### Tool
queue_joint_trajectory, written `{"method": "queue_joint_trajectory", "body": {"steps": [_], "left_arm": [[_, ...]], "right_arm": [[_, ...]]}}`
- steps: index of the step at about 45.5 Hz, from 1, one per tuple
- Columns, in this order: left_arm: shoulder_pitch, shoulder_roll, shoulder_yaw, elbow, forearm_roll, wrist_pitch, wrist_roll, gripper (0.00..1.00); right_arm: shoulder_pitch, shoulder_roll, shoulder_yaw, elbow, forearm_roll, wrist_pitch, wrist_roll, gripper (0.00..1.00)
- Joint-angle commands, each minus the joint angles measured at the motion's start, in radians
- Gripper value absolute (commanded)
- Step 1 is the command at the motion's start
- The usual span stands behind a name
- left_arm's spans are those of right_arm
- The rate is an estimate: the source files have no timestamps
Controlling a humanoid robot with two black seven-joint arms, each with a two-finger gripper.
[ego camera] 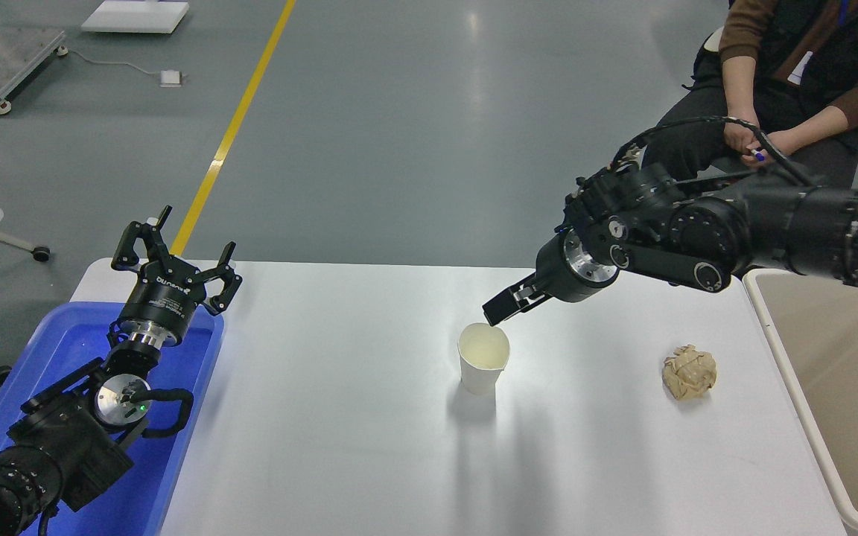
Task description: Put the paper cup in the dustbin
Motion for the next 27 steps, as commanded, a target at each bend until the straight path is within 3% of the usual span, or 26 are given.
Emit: {"method": "queue_joint_trajectory", "body": {"steps": [1, 27], "left_arm": [[0.0, 0.0, 0.0, 0.0, 0.0, 0.0, 0.0, 1.0], [0.0, 0.0, 0.0, 0.0, 0.0, 0.0, 0.001, 1.0]], "right_arm": [[-0.017, 0.035, -0.022, -0.04, -0.005, -0.005, -0.032, 1.0], [-0.113, 0.105, 0.027, -0.115, 0.012, -0.069, -0.044, 1.0]]}}
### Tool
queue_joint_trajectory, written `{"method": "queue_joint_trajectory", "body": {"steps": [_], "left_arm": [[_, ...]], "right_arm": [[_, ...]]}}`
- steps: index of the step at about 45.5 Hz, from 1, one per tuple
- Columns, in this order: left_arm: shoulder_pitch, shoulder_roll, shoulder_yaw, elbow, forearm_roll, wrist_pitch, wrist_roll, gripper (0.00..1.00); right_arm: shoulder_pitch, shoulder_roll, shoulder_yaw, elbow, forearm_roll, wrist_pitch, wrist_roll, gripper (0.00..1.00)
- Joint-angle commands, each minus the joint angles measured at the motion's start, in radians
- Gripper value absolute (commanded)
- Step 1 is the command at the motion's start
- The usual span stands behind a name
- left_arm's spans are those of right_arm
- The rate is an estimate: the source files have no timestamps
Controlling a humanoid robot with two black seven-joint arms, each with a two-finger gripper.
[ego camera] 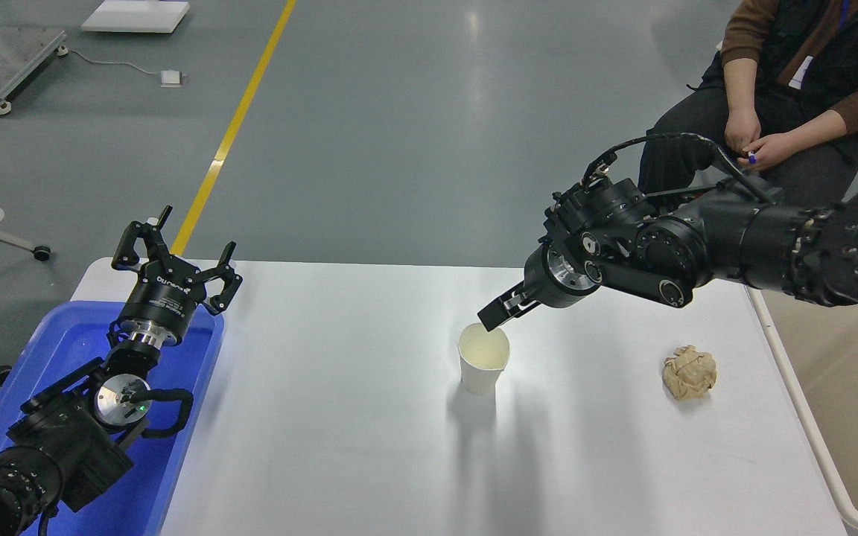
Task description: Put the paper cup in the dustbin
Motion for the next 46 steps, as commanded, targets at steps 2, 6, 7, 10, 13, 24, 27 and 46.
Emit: {"method": "queue_joint_trajectory", "body": {"steps": [2, 6, 7, 10, 13, 24, 27, 46], "left_arm": [[0.0, 0.0, 0.0, 0.0, 0.0, 0.0, 0.0, 1.0], [0.0, 0.0, 0.0, 0.0, 0.0, 0.0, 0.0, 1.0], [0.0, 0.0, 0.0, 0.0, 0.0, 0.0, 0.0, 1.0], [0.0, 0.0, 0.0, 0.0, 0.0, 0.0, 0.0, 1.0], [0.0, 0.0, 0.0, 0.0, 0.0, 0.0, 0.001, 1.0], [0.0, 0.0, 0.0, 0.0, 0.0, 0.0, 0.0, 1.0], [0.0, 0.0, 0.0, 0.0, 0.0, 0.0, 0.0, 1.0], [0.0, 0.0, 0.0, 0.0, -0.002, 0.0, 0.0, 1.0]], "right_arm": [[-0.049, 0.024, 0.028, -0.03, 0.002, -0.035, -0.005, 1.0], [-0.066, 0.027, 0.038, -0.04, 0.002, -0.048, -0.003, 1.0], [-0.072, 0.027, 0.04, -0.045, 0.002, -0.048, -0.003, 1.0], [-0.089, 0.027, 0.04, -0.057, 0.002, -0.057, -0.003, 1.0], [-0.101, 0.027, 0.04, -0.06, 0.001, -0.071, -0.003, 0.99], [-0.123, 0.027, 0.038, -0.076, -0.012, -0.074, -0.003, 0.99], [-0.137, 0.025, 0.038, -0.077, -0.013, -0.077, -0.003, 0.99], [-0.195, 0.027, 0.04, -0.103, -0.013, -0.126, 0.0, 0.99]]}}
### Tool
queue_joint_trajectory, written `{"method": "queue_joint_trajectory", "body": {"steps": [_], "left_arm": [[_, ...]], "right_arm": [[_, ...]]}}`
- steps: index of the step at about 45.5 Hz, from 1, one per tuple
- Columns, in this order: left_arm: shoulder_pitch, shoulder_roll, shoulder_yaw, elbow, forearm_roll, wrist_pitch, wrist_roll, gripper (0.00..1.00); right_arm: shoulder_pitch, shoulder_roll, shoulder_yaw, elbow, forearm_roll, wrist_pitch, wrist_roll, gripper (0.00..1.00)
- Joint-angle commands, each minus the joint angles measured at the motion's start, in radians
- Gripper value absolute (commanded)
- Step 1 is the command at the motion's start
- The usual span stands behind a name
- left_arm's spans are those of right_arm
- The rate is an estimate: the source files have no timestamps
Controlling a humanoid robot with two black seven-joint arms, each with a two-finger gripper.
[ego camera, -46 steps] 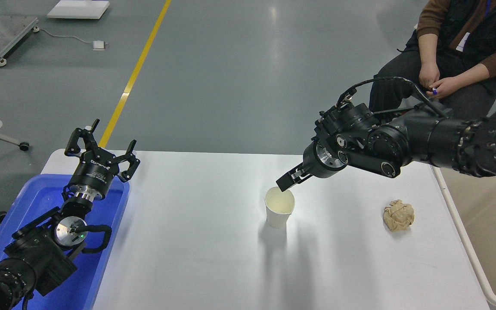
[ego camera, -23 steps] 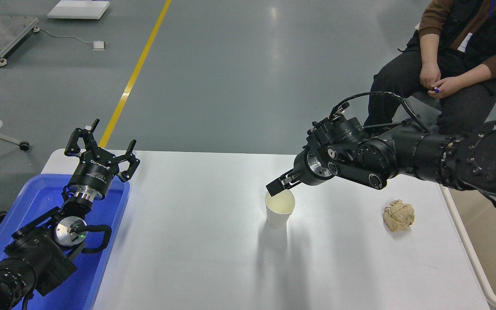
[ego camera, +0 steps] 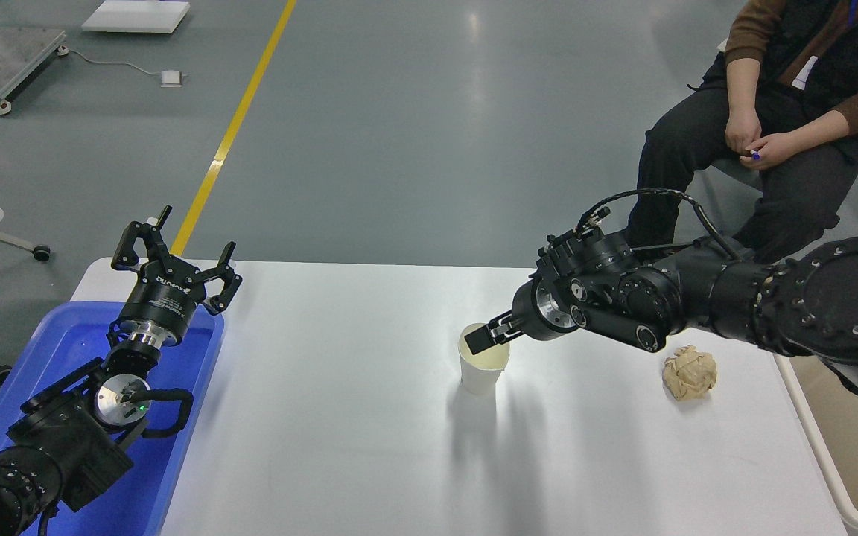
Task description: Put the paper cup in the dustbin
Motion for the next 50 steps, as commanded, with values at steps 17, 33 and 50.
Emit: {"method": "queue_joint_trajectory", "body": {"steps": [17, 33, 50], "left_arm": [[0.0, 0.0, 0.0, 0.0, 0.0, 0.002, 0.0, 1.0], [0.0, 0.0, 0.0, 0.0, 0.0, 0.002, 0.0, 1.0], [0.0, 0.0, 0.0, 0.0, 0.0, 0.002, 0.0, 1.0]], "right_arm": [[-0.054, 0.001, 0.002, -0.024, 0.002, -0.041, 0.008, 0.9], [-0.071, 0.001, 0.008, -0.026, -0.006, -0.041, 0.006, 0.82], [-0.069, 0.001, 0.007, -0.026, -0.007, -0.038, 0.008, 0.2]]}}
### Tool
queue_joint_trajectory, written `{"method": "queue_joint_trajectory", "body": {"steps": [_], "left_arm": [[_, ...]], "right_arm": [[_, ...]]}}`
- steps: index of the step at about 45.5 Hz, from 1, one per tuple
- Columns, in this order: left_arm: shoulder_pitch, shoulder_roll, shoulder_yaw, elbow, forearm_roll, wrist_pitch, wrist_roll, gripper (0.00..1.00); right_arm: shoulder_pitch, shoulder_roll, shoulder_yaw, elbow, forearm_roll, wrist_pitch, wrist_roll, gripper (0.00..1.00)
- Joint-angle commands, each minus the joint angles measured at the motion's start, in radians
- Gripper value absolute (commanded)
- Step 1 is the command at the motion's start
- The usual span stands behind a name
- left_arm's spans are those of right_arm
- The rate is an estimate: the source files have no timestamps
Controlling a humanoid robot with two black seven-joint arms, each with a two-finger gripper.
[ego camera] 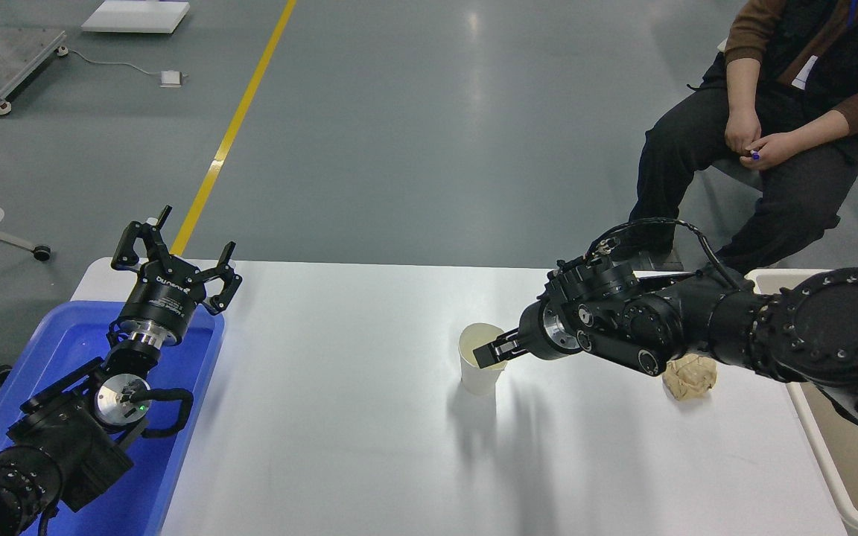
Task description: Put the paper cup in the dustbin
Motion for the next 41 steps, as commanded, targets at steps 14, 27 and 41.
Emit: {"method": "queue_joint_trajectory", "body": {"steps": [14, 27, 41], "left_arm": [[0.0, 0.0, 0.0, 0.0, 0.0, 0.0, 0.0, 1.0], [0.0, 0.0, 0.0, 0.0, 0.0, 0.0, 0.0, 1.0], [0.0, 0.0, 0.0, 0.0, 0.0, 0.0, 0.0, 1.0]], "right_arm": [[0.01, -0.002, -0.001, -0.002, 0.018, 0.004, 0.014, 0.0], [0.018, -0.009, -0.001, -0.001, 0.04, 0.01, 0.035, 0.0], [0.107, -0.083, -0.004, 0.07, 0.092, 0.033, 0.035, 0.0]]}}
